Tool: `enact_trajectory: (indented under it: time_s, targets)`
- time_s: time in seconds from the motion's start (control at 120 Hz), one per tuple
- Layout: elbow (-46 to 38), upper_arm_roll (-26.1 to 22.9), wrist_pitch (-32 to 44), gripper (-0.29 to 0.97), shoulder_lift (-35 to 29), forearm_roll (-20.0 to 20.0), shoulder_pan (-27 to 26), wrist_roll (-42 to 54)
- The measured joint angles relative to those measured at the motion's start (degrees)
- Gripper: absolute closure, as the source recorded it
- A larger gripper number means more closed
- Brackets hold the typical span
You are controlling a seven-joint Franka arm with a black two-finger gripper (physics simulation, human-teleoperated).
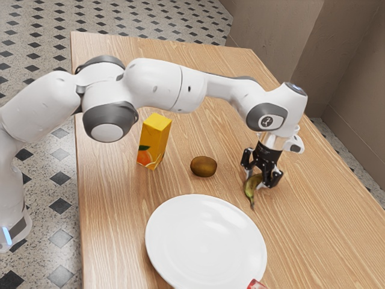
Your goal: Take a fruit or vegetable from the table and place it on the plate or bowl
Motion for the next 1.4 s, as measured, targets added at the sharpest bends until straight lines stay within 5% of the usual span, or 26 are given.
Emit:
enact_trajectory:
  time_s: [0.417,0.717,0.908,1.192,1.4]
  targets:
    - [0.2,0.6,-0.5,0.51,-3.5,0.0,0.1,0.5]
    - [-0.6,0.6,-12.9,0.52,-21.0,5.7,-5.7,0.9]
    - [-19.3,0.2,-16.3,0.52,-37.5,11.2,-16.0,0.4]
    - [-26.3,0.1,-15.3,0.53,-37.2,13.8,-33.1,-1.9]
    - [-27.4,0.0,-12.5,0.53,-34.1,13.6,-27.9,-3.0]
